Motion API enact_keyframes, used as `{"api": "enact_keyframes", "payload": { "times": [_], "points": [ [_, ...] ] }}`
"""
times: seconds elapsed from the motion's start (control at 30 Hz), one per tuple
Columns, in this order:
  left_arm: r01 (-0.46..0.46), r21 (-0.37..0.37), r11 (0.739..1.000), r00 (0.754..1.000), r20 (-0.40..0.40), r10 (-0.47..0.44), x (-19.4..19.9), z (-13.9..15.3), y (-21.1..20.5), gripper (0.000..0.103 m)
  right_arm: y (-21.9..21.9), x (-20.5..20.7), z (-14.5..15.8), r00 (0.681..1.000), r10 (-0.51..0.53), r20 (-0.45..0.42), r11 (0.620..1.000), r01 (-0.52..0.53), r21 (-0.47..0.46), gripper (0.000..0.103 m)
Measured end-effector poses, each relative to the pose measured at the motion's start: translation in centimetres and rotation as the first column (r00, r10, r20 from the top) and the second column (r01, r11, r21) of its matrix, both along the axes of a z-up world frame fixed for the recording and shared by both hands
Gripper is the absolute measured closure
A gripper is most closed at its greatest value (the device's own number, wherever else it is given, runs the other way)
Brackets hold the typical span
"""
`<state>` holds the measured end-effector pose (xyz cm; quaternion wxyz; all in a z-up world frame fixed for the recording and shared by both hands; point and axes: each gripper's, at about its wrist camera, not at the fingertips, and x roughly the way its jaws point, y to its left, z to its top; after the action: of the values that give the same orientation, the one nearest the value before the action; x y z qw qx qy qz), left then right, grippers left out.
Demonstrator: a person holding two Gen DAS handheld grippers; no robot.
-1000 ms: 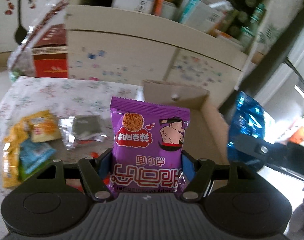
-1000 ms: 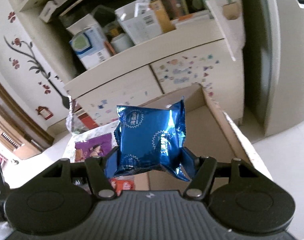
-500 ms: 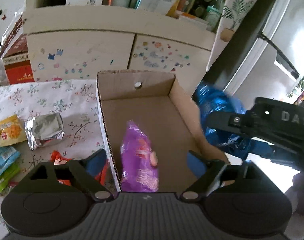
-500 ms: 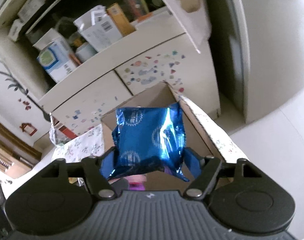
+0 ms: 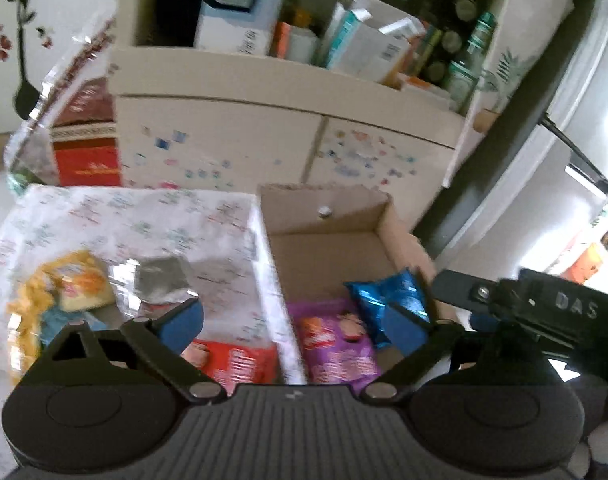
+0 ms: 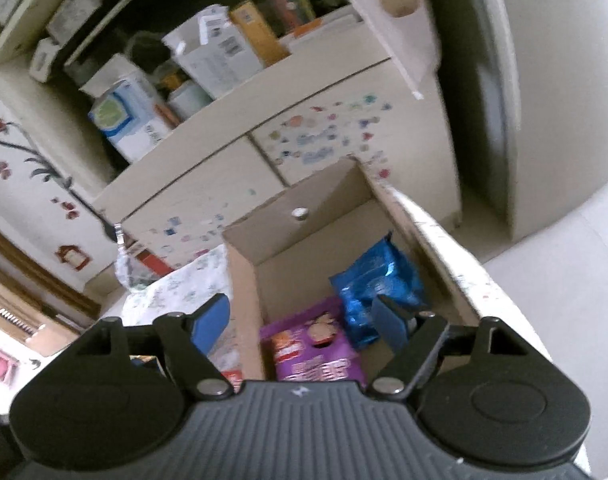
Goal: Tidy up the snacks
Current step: 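Move both tools back over the remaining snack pile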
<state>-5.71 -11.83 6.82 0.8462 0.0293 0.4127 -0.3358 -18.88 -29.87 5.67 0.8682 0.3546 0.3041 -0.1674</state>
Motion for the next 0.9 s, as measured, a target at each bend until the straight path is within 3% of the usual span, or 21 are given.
{"api": "enact_keyframes", "payload": {
  "times": [0.37,0.63,0.9],
  "points": [
    [-0.146,0.074,0.986,0.989,0.018,0.145,2.8,0.6,5.3,0.002,4.4,2.6,0.5,0.977,0.205,0.063,0.977,-0.201,-0.067,0.021],
    [-0.243,0.145,0.959,0.968,-0.034,0.25,4.4,-1.2,8.5,0.002,7.9,5.0,-0.5,0.942,0.331,0.051,0.941,-0.325,-0.097,0.021],
    [-0.337,0.152,0.929,0.934,-0.068,0.35,5.7,-1.1,11.8,0.002,10.7,7.9,-3.2,0.913,0.408,-0.015,0.909,-0.407,-0.089,0.021]
  ]
}}
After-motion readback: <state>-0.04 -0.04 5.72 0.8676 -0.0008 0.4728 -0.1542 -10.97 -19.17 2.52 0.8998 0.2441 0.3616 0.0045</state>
